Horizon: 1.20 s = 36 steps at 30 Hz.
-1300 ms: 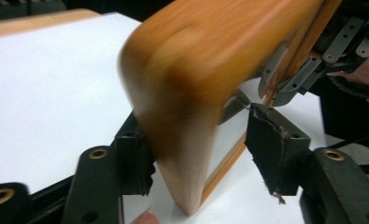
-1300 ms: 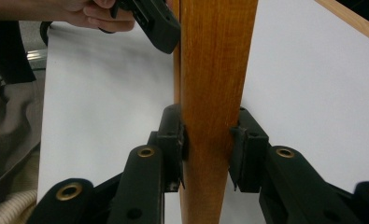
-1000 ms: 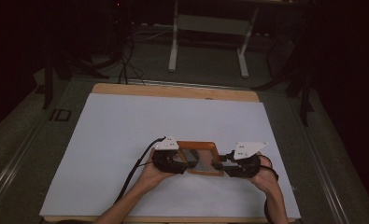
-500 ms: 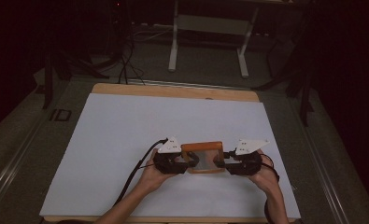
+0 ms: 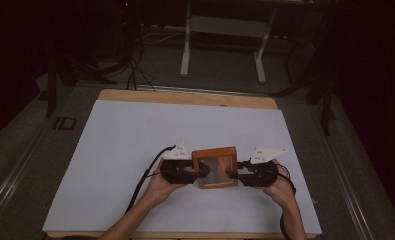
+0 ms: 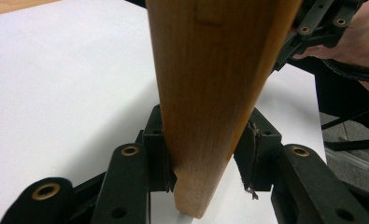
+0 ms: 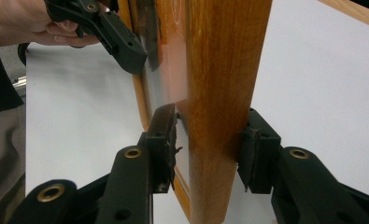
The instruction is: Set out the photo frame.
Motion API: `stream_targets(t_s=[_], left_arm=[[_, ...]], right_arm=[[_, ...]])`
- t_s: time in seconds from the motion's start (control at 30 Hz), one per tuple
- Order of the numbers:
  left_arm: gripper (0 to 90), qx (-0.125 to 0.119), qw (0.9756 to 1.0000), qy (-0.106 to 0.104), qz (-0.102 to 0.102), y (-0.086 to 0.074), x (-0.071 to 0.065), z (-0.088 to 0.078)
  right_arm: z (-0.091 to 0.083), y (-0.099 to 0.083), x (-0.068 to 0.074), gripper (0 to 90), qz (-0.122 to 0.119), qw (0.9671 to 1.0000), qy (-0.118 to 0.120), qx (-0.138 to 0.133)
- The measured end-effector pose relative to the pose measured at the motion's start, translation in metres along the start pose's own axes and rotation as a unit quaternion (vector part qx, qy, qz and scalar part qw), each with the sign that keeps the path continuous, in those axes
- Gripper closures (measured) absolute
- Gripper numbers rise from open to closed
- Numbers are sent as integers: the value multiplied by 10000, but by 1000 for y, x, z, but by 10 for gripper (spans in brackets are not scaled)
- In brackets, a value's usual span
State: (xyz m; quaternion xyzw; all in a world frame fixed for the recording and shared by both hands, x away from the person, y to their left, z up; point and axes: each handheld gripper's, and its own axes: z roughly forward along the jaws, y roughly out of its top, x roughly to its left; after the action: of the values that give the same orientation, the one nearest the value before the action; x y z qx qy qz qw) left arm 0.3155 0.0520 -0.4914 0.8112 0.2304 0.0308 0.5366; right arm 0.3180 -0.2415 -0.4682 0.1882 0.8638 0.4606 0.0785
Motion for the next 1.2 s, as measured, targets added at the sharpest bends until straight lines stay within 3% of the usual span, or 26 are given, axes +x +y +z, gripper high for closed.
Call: stream_targets(t_s=[0.4, 0.7, 1.2], left_arm=[[597, 67, 9999, 64, -62, 5, 8, -16], [599, 99, 9999, 118, 2, 8, 15, -30], [593, 118, 9997, 206, -75, 8, 27, -42]], right_arm=[[13, 8, 4, 610, 164, 9998, -2, -85], [25, 16, 8, 603, 188, 9997, -81, -114], [43, 22, 9, 593, 411, 9990, -116, -137]])
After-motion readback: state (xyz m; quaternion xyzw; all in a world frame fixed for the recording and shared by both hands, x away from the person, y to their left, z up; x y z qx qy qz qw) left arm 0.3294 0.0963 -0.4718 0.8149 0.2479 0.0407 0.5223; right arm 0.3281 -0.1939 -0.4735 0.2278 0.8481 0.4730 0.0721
